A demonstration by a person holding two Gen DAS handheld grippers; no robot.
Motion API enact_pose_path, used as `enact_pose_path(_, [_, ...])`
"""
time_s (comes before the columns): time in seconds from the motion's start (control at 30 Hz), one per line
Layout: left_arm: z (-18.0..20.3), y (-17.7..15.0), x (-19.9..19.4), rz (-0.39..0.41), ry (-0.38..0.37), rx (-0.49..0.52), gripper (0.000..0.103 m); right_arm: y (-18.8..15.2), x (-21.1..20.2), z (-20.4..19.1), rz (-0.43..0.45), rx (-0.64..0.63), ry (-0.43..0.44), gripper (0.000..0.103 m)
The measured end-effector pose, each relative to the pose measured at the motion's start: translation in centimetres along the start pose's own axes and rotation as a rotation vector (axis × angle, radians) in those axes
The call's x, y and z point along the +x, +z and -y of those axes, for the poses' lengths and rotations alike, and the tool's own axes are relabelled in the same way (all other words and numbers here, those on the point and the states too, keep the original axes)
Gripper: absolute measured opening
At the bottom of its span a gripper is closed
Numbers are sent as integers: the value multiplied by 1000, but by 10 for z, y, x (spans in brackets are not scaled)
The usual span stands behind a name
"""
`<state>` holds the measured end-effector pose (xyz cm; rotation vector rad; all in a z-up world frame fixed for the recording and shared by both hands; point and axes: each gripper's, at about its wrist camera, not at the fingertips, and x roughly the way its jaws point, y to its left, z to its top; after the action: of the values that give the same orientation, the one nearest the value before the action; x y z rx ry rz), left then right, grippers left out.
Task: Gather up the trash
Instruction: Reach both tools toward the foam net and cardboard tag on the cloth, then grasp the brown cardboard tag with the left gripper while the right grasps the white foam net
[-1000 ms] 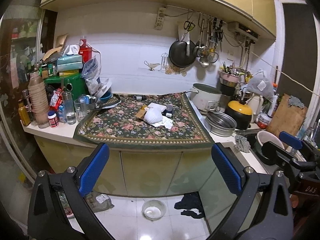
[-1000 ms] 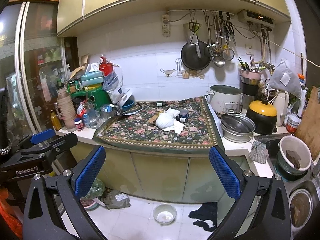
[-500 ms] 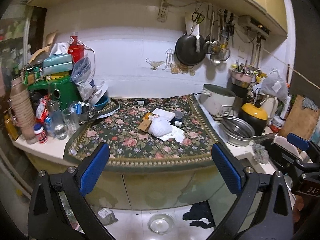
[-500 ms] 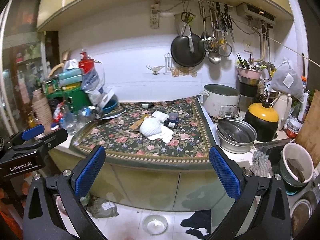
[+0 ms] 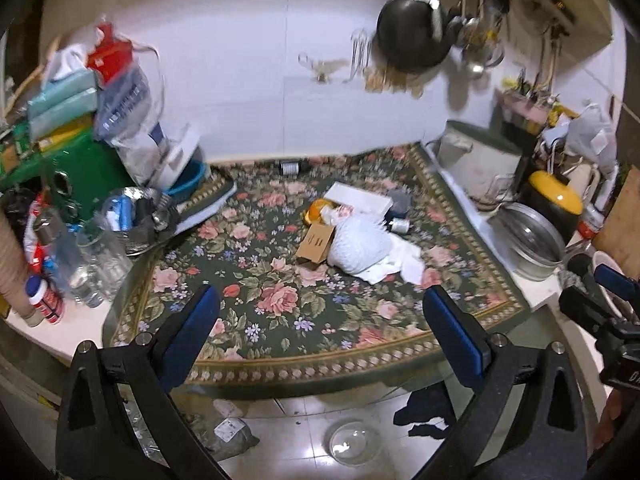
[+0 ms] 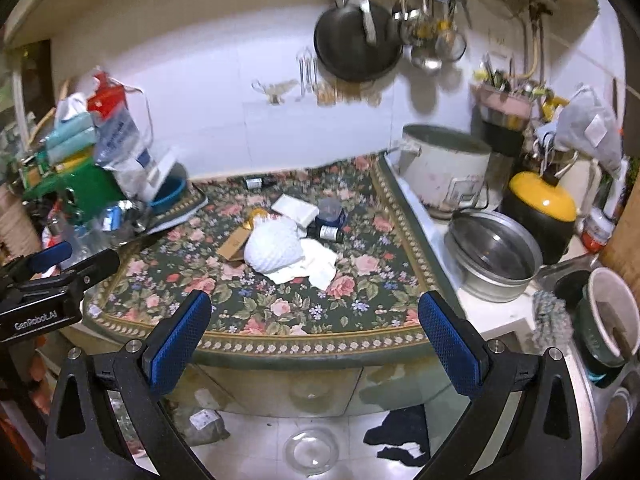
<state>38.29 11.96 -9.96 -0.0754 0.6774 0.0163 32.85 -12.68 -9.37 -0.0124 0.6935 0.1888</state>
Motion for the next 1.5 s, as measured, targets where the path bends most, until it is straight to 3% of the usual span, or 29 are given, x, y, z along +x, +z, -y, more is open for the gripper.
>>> enact_pose_path(0.23, [-13,14,86,-98,8,-31,102,22,77,6,-90,36,66,102])
enact_pose_path(0.4, [-18,22,149,-155,55,-38,102,44,143,2,-145,-18,164,99])
enact_pose_path(0.63, [-26,22,227,-253,63,-49,97,60,233,-1,-266,-94,287,89])
enact_pose_path(0.83, [-29,22,271,-272,45,-45,92,52,298,3,-405,-91,371,76])
enact_pose_path(0.97, [-27,21,290,-262,35,-9,87,46,319,3,-462,-85,412,72])
enact_pose_path(1.03, [-27,21,295,-259,21,2,79,45,324,3,-472,-72,433,69])
enact_pose_path(1.13, [-29,22,296,-249,-20,-13,64,46,328,5,-482,-47,478,56])
enact_pose_path(1.2, [-29,22,295,-258,-44,-25,49,48,330,5,-486,-41,500,42])
enact_pose_path(1.23, [-28,22,296,-269,-38,-26,46,49,328,4,-485,-38,506,34])
enact_pose_path(1.3, [-29,20,294,-280,-20,-28,44,50,323,0,-473,-50,494,27])
enact_pose_path(1.33, [-31,18,291,-282,-14,-34,44,51,320,-2,-463,-57,493,15])
enact_pose_path(1.5, [-41,16,264,-271,-4,-62,44,55,295,-10,-406,-63,452,7])
